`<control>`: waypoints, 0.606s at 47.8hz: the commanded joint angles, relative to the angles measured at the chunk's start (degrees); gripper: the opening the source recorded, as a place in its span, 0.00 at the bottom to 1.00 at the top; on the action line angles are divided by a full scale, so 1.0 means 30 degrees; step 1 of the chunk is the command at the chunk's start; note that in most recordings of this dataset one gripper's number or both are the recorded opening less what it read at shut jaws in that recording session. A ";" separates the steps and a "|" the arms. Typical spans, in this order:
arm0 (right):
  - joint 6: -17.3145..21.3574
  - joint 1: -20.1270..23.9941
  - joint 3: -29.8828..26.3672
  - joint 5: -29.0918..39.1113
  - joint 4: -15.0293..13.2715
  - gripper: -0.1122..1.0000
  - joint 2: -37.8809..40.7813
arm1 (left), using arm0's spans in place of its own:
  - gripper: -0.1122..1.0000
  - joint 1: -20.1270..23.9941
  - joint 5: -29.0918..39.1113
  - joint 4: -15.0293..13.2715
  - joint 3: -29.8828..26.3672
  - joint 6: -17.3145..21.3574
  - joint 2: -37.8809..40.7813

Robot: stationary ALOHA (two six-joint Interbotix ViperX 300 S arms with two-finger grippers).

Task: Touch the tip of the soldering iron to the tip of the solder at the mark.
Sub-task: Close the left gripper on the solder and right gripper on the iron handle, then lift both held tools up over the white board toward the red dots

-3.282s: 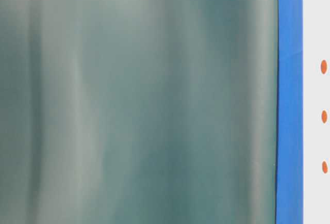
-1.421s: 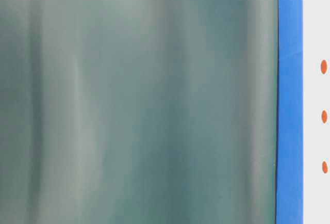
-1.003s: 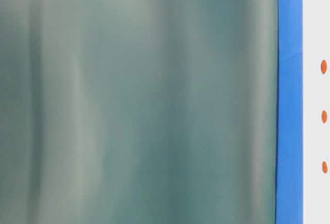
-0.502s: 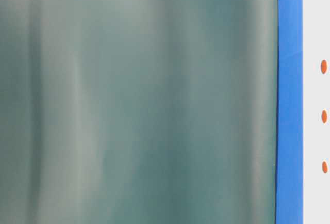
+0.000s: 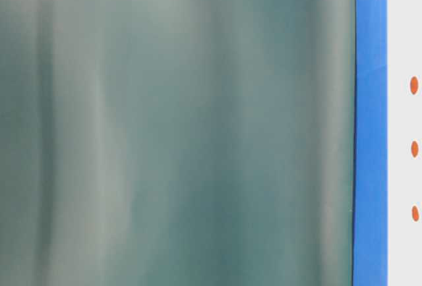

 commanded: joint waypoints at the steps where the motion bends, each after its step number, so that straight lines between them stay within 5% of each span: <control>1: -0.0381 -0.0410 -0.0645 0.1875 0.0000 0.16 -0.1729 | 0.12 0.0352 0.2373 -0.0029 -0.0938 0.0029 -0.1816; 11: -0.1260 -0.1318 -0.1992 0.6738 -0.0029 0.16 -0.4102 | 0.12 0.0967 0.6768 0.0059 -0.2373 -0.0029 -0.4072; 29: -0.1406 -0.2900 -0.2813 0.8818 -0.0059 0.16 -0.4307 | 0.12 0.2402 0.7529 0.0059 -0.2842 -0.0352 -0.4102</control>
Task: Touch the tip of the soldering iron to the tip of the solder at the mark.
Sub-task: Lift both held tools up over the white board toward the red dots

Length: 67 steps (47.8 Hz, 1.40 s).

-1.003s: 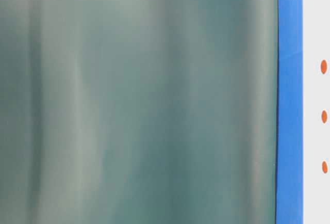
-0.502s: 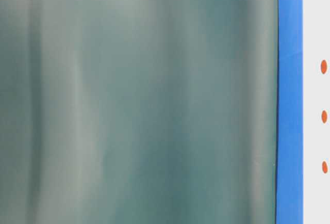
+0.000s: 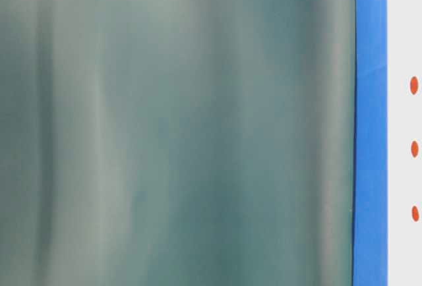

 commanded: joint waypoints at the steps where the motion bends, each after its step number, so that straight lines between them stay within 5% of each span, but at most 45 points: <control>1: -0.0029 -0.0703 -0.0586 0.0645 -0.0059 0.16 -0.0439 | 0.12 0.0850 0.0205 0.0029 -0.0615 -0.0234 -0.0088; 18: -0.0059 -0.5830 -0.1611 0.5068 -0.1523 0.16 -0.1553 | 0.12 0.5830 0.4277 0.0088 -0.1963 -0.1289 0.0029; 37: -0.0029 -1.0898 -0.3105 0.7939 -0.3457 0.16 -0.1465 | 0.12 0.9727 0.7852 0.0234 -0.4160 -0.0498 0.0938; 50: 0.0000 -1.2275 -0.3691 0.8467 -0.4541 0.16 -0.1113 | 0.12 1.0811 0.8291 0.0234 -0.5068 0.1025 0.1494; 67: 0.0000 -1.2363 -0.3838 0.8672 -0.4600 0.16 -0.0908 | 0.12 1.0957 0.8525 0.0234 -0.5127 0.0938 0.1553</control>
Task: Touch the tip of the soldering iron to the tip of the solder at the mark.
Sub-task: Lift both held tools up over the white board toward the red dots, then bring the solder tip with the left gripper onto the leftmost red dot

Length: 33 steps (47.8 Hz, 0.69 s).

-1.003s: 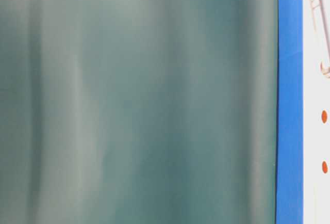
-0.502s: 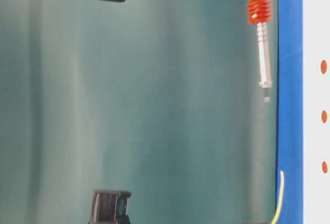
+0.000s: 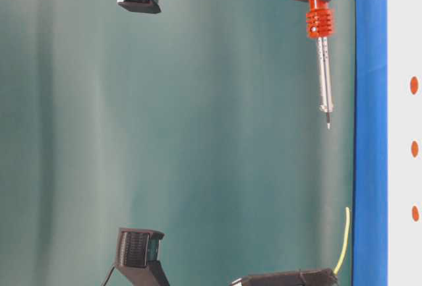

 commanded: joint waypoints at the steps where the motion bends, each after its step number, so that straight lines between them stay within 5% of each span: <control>1: 0.0029 -0.0059 -0.0586 -0.0059 -0.0029 0.16 -0.0059 | 0.12 0.0029 0.0059 0.0059 -0.0439 -0.0059 -0.0117; 33: 0.0029 -0.0059 -0.1055 0.0498 -0.0029 0.16 0.0586 | 0.12 -0.0615 -0.0732 0.0059 0.0293 -0.1289 0.0879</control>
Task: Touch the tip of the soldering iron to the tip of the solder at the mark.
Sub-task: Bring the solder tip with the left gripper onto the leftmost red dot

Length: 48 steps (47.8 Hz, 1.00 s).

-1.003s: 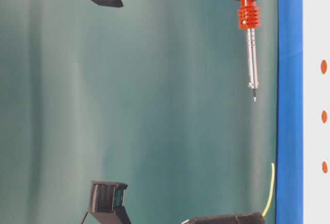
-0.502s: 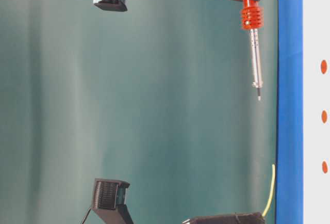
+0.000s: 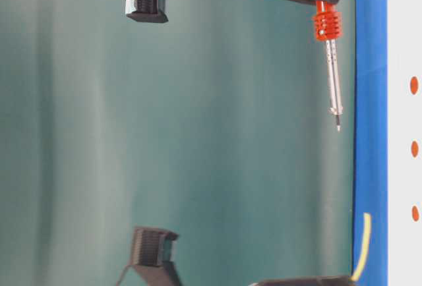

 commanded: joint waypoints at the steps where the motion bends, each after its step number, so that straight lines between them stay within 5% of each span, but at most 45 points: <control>1: 0.0000 -0.0059 -0.0557 -0.0059 -0.0029 0.16 -0.0117 | 0.12 -0.0059 -0.0469 0.0029 -0.0029 -0.0059 0.0469; 48: 0.0029 -0.0059 -0.0527 -0.0029 -0.0029 0.16 -0.0117 | 0.12 -0.0264 -0.1611 0.0029 0.0205 -0.0322 0.1934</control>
